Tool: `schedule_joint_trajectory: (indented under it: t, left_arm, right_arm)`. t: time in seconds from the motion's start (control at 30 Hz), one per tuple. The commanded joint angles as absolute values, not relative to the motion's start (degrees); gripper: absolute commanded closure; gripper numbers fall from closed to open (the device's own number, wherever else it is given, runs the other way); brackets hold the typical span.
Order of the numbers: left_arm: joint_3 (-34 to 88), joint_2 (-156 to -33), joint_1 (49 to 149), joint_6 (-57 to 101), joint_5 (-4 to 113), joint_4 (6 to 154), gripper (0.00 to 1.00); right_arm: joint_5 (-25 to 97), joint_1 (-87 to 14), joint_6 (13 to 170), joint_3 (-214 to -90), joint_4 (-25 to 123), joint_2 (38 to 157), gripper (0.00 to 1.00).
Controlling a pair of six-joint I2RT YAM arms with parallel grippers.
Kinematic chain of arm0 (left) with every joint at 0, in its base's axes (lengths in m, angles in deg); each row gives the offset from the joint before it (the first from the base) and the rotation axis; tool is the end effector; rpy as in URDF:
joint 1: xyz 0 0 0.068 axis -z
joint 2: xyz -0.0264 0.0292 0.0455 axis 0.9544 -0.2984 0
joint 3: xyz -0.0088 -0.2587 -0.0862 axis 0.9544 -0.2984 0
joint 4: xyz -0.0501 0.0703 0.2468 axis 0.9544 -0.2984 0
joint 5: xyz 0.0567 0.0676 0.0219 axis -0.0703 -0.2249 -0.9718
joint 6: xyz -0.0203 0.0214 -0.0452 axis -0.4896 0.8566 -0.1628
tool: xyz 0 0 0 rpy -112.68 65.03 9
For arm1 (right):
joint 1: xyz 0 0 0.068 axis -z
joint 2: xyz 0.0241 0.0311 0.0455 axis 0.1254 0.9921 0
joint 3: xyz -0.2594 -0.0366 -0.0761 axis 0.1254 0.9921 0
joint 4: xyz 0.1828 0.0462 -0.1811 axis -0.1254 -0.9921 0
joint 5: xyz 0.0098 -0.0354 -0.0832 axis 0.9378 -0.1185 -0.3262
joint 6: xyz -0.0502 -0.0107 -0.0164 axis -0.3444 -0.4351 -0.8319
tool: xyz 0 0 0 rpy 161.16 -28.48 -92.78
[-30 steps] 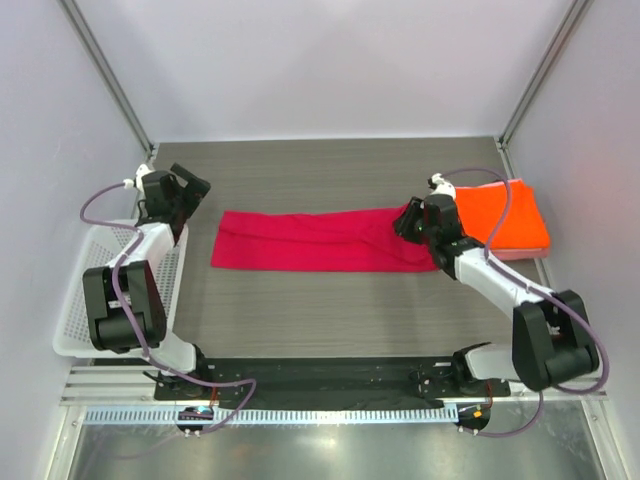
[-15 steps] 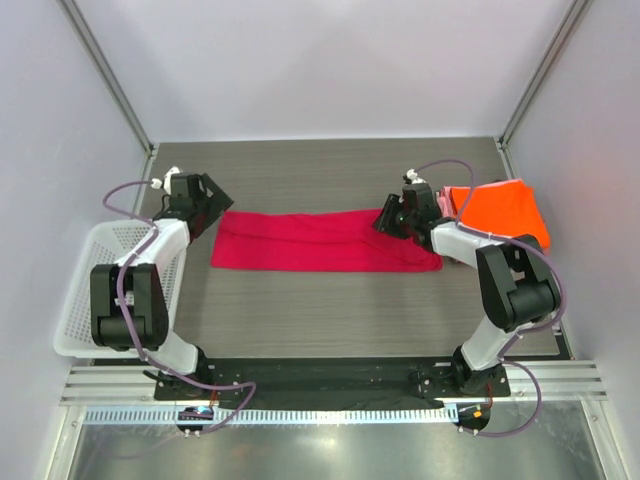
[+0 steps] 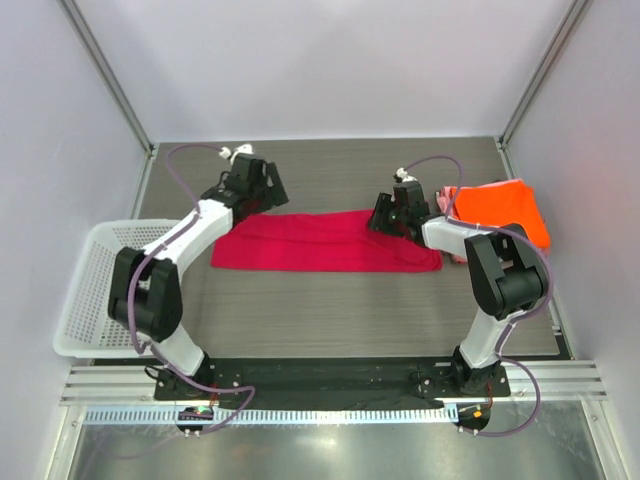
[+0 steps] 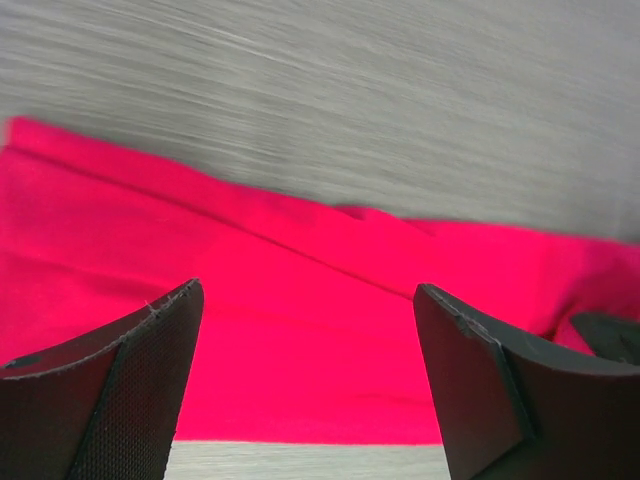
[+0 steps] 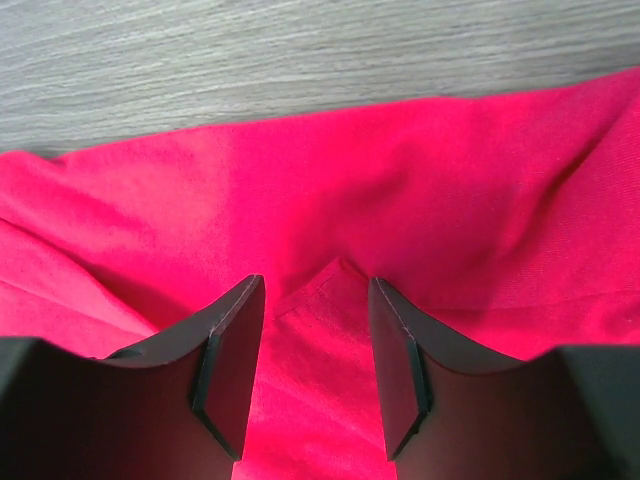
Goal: Fold and stack the t-shirts
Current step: Fold the tshirt
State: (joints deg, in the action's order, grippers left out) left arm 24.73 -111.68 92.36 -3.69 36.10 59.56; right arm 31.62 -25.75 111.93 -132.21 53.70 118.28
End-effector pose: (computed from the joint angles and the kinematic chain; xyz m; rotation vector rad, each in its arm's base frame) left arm 0.3443 -0.1168 0.2667 -0.4339 2.2515 -0.3149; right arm 0.3492 0.1192 0.1662 0.1459 2.3344 0.4717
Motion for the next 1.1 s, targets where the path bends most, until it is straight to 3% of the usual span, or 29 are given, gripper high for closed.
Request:
schedule_joint_trajectory:
  t: [0.0,0.37,0.53,0.9,1.07]
  left_arm:
    - [30.94,-117.04,97.14,0.75,36.10,52.90,0.14]
    - [60.30,-141.12,105.07,7.71,44.52,33.38,0.14]
    - [67.77,-146.14,106.03,8.15,49.09,31.09,0.15]
    - [78.92,-154.40,107.09,5.78,55.61,29.16,0.18]
    - [88.24,-162.75,106.91,4.11,56.75,23.28,0.27]
  right_arm:
    - [33.09,-26.01,111.56,-133.20,55.71,118.27,0.48]
    - [48.90,-25.92,116.57,-125.12,59.85,110.11,0.67]
    - [43.47,-25.92,114.46,-124.22,57.57,106.23,0.66]
    - [38.37,-24.52,113.49,-133.19,56.67,114.66,0.66]
    - [42.75,-24.34,114.28,-136.36,56.67,120.82,0.71]
